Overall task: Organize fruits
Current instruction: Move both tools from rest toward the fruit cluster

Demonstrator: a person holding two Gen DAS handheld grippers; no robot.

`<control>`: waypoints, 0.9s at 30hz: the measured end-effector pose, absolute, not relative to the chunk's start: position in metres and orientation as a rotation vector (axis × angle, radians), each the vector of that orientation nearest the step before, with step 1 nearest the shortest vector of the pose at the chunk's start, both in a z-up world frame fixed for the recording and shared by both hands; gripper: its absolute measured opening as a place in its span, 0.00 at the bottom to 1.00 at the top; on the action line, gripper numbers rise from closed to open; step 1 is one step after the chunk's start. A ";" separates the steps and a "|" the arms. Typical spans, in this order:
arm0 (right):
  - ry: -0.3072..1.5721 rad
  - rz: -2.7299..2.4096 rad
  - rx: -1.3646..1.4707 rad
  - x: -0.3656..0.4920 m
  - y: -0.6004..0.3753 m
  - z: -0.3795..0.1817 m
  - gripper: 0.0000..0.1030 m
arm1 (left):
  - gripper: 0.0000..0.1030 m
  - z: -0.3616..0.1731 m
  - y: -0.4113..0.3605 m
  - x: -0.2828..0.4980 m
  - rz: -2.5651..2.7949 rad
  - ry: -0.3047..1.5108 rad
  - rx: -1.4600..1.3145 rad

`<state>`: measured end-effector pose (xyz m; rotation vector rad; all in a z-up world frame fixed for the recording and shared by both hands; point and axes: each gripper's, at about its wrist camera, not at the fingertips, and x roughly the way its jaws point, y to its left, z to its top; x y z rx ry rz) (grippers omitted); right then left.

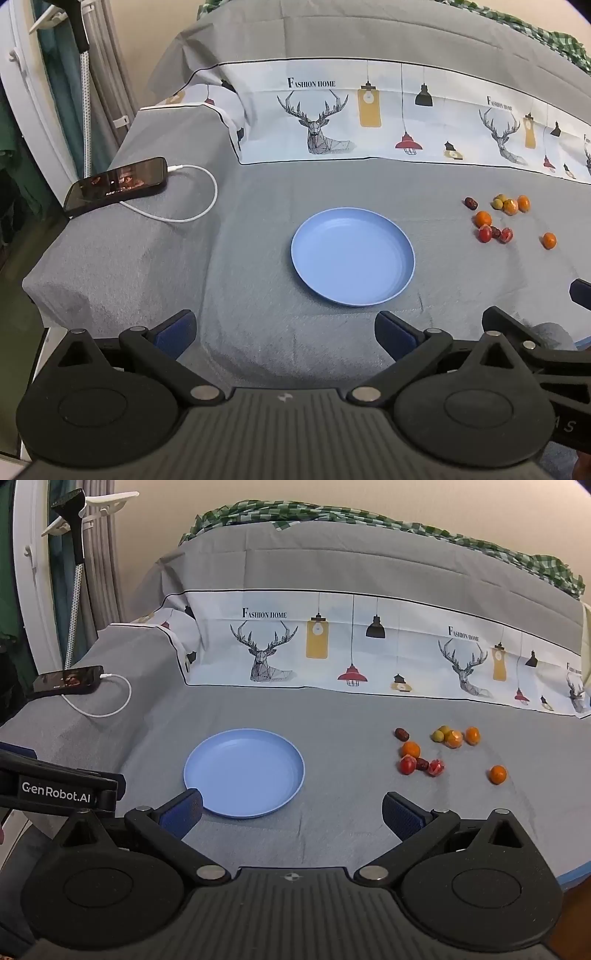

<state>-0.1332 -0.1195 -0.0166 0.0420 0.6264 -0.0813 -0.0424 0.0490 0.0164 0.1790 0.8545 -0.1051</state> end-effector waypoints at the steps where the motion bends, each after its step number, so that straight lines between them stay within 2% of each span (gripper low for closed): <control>1: 0.622 -0.081 0.041 -0.134 -0.119 -0.017 0.99 | 1.00 0.016 0.049 -0.042 -0.105 0.855 0.179; 27: 0.639 -0.072 0.037 -0.125 -0.119 -0.020 0.99 | 1.00 0.010 0.051 -0.038 -0.096 0.870 0.188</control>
